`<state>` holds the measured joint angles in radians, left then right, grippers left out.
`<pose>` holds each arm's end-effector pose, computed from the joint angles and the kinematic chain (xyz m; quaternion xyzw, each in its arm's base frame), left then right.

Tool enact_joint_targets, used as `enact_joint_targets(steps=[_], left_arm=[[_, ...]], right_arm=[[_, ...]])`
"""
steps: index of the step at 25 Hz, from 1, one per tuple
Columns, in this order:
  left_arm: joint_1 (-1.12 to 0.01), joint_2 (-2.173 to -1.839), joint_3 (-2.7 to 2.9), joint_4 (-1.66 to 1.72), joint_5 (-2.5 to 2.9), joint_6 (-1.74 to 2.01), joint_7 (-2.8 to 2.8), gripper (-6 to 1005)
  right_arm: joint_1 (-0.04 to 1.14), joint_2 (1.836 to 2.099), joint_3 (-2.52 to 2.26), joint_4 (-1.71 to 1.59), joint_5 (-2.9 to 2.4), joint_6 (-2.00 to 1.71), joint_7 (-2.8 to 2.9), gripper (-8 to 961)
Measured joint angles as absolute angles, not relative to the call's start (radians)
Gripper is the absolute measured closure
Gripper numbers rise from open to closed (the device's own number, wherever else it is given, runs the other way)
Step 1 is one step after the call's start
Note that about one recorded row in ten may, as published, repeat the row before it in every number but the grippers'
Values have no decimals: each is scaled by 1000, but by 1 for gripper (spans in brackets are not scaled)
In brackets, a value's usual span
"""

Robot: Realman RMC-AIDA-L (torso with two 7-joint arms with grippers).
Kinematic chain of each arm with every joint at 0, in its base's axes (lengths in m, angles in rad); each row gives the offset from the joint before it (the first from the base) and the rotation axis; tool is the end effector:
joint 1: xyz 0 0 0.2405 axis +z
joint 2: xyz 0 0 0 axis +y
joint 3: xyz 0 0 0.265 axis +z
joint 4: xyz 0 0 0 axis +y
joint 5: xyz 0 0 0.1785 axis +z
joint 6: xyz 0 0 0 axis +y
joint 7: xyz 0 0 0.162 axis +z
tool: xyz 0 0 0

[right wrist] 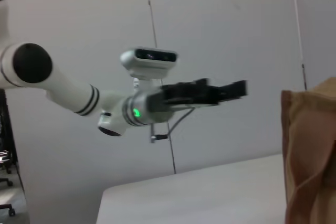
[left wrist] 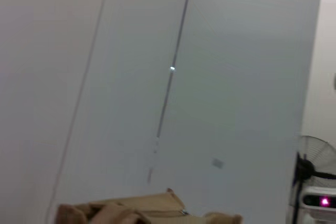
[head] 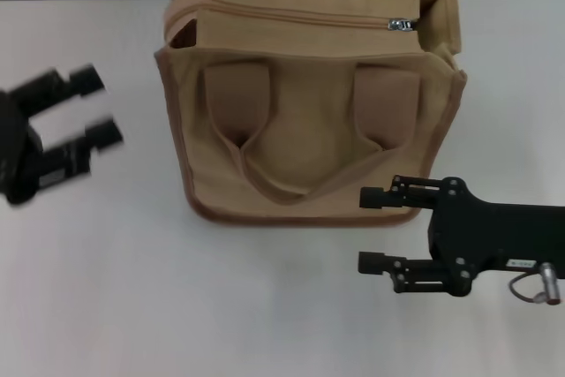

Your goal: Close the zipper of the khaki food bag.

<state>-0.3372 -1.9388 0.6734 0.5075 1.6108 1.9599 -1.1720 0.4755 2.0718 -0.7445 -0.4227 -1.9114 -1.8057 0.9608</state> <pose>-0.2586 0.2488 0.0578 -0.8786 -0.1400 -0.4343 0.1407 0.2307 0.2491 -0.0408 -0.9341 0.0846 0.3445 0.0393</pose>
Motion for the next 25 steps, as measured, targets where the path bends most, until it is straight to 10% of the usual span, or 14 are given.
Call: enact_joint_targets(steps=[25], left_arm=[[-368, -2014, 951, 529, 1753, 1838, -1061, 215]], right_arm=[[516, 2080, -781, -362, -1910, -1779, 954, 229]])
